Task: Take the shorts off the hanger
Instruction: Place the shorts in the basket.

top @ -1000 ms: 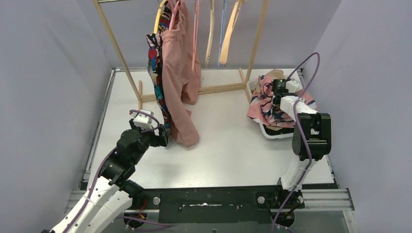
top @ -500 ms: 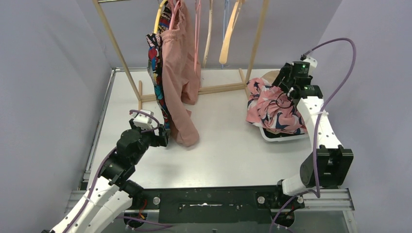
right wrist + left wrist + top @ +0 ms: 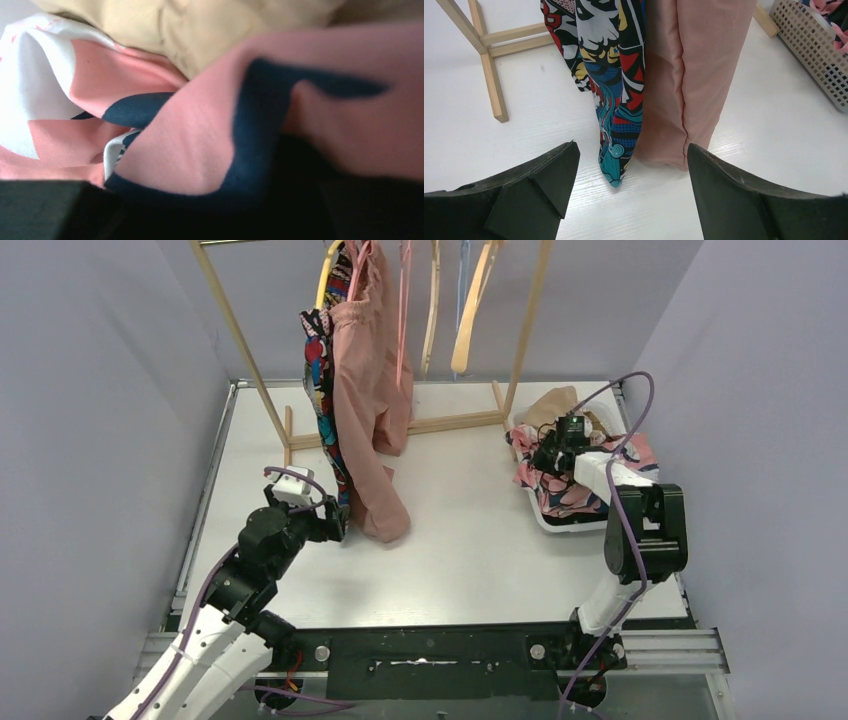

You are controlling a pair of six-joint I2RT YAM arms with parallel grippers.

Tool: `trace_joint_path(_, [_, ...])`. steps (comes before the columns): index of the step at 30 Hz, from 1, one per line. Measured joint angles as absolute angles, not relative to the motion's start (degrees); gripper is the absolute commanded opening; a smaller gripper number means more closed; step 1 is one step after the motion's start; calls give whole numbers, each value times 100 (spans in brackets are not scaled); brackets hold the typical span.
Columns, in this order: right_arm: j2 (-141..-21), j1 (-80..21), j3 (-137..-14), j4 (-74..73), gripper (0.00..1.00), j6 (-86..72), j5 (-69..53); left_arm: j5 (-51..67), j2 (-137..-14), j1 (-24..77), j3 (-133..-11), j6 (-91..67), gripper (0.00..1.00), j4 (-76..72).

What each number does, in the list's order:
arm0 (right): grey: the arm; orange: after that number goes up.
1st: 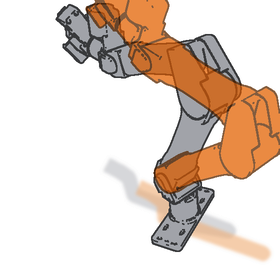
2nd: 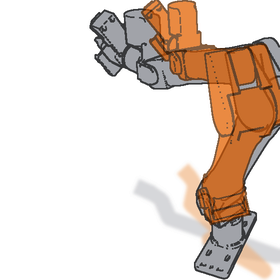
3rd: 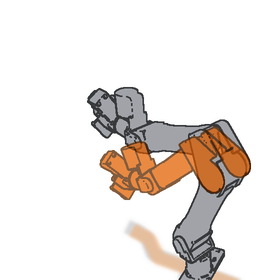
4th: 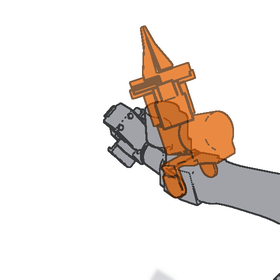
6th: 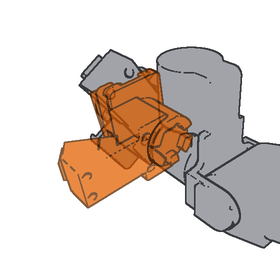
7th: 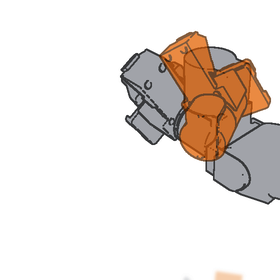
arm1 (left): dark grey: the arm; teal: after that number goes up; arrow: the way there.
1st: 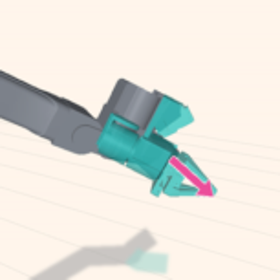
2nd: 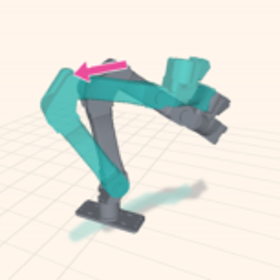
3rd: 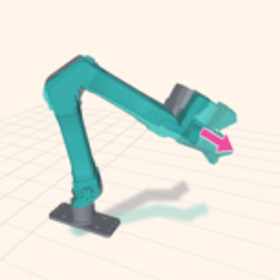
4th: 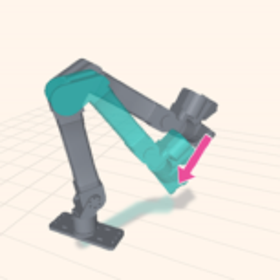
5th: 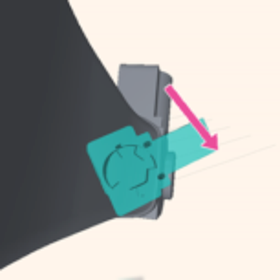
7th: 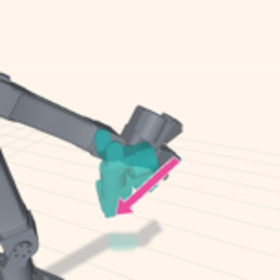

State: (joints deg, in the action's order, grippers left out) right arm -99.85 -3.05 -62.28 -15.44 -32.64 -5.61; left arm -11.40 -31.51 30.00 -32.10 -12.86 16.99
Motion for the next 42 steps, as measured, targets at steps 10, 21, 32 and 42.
trace_joint_path(10, [-10106,-526,-6458,-1649,45,-3321,43,-1181,-3087,2982,-3210,-1286,79,1695])
trace_joint_path(21, [-8759,-687,-7540,-3109,69,-2834,99,-1157,-2967,2783,-3208,-1291,79,1590])
trace_joint_path(32, [-6842,-679,-5776,-2812,76,-3030,-449,-854,-2318,2757,-3181,-1883,81,1339])
trace_joint_path(42, [-5260,-1087,-4665,-2036,80,-3081,-1382,-639,-3697,2757,-4851,-2366,83,1457])
